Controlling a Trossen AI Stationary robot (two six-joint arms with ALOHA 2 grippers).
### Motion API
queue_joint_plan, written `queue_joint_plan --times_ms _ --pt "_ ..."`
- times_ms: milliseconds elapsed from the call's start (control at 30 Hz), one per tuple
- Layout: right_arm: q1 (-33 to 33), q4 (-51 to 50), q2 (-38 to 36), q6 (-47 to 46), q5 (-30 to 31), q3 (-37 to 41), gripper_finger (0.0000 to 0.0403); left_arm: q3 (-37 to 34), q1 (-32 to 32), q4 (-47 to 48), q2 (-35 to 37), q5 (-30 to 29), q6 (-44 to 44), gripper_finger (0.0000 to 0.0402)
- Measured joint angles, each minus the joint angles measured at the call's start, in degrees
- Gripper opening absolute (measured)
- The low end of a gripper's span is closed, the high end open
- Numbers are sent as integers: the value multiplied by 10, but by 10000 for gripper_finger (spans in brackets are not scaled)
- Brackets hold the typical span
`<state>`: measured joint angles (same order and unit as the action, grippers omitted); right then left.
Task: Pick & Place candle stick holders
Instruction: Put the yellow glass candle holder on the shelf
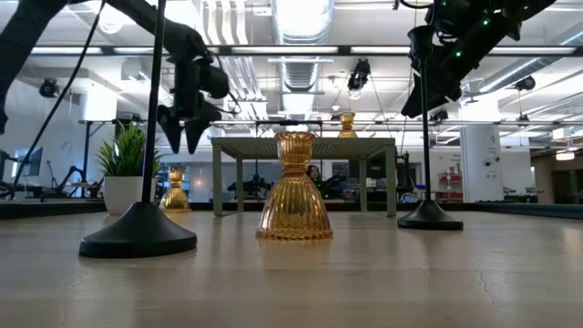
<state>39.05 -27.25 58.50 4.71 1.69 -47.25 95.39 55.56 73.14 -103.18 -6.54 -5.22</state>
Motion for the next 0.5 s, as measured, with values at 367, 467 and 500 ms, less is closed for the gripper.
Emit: queue_joint_plan --times_ms 367,467,500 --pt "0 0 0 0 0 5 219 -134 29 -89 54 11 19 257" --pt "0 0 0 0 0 4 219 -167 40 -113 60 52 21 257" --pt "0 1 0 0 0 4 219 -174 42 -117 61 58 21 257"
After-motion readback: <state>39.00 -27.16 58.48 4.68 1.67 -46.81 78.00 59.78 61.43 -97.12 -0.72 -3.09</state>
